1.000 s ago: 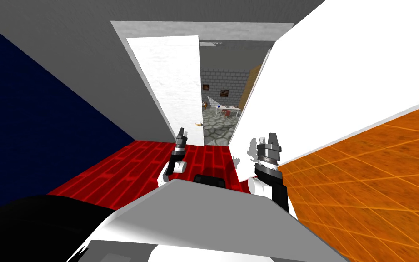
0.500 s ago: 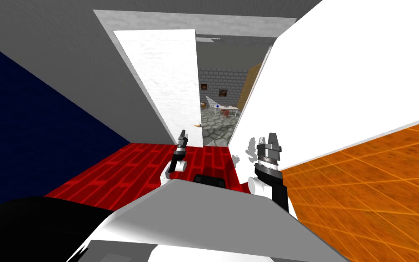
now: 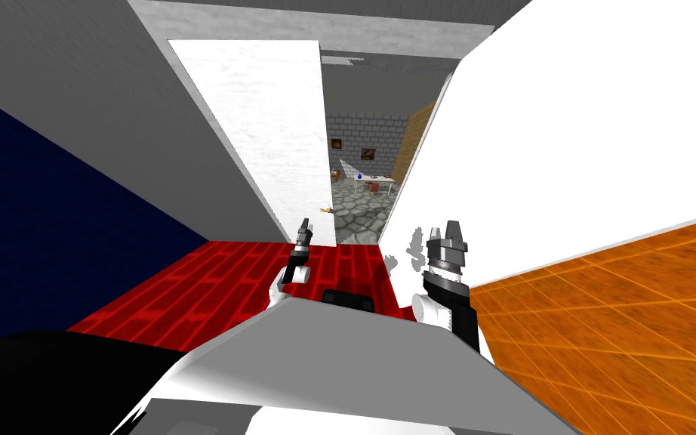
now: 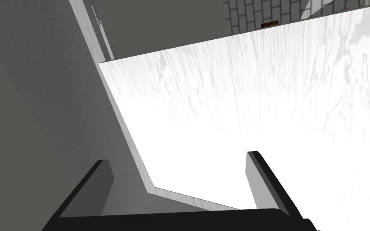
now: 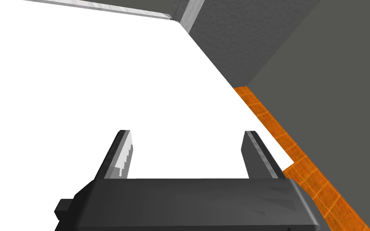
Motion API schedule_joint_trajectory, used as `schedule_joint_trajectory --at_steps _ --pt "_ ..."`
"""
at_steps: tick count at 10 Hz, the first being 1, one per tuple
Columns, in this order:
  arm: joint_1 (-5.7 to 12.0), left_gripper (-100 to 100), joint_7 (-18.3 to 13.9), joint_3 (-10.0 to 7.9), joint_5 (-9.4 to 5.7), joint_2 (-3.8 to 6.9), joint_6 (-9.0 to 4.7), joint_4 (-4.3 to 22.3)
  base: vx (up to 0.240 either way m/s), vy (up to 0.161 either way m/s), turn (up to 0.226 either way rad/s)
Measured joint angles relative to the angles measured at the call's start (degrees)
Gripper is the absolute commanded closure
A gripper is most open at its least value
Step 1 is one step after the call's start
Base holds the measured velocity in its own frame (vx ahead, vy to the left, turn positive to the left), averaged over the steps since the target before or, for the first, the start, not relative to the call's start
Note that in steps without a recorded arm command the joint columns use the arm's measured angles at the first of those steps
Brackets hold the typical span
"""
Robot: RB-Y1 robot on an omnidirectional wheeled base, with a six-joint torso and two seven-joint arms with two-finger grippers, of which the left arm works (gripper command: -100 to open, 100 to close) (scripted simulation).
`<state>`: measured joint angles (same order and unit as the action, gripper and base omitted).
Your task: Pull the door open
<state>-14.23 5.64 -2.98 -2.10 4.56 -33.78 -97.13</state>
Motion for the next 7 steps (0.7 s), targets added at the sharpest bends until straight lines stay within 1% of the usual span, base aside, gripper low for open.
schedule_joint_trajectory --at_steps 2,3,4,5,7 --pt "0.65 -100 -0.2 -0.38 -0.17 0.21 -0.53 2.4 0.060 0.014 -0.051" --pt "1.33 -100 -0.5 -0.78 -0.35 0.50 -0.99 4.1 0.061 0.026 -0.018" --pt "1.89 -100 -0.5 -0.97 -0.41 0.53 -1.23 5.3 0.061 0.026 -0.035" --pt "2.65 -100 -0.6 -1.22 -0.50 0.58 -1.57 7.1 0.083 0.022 -0.071" --pt "3.53 -100 -1.1 -1.91 -0.84 1.05 -2.20 10.1 0.086 0.032 -0.043"
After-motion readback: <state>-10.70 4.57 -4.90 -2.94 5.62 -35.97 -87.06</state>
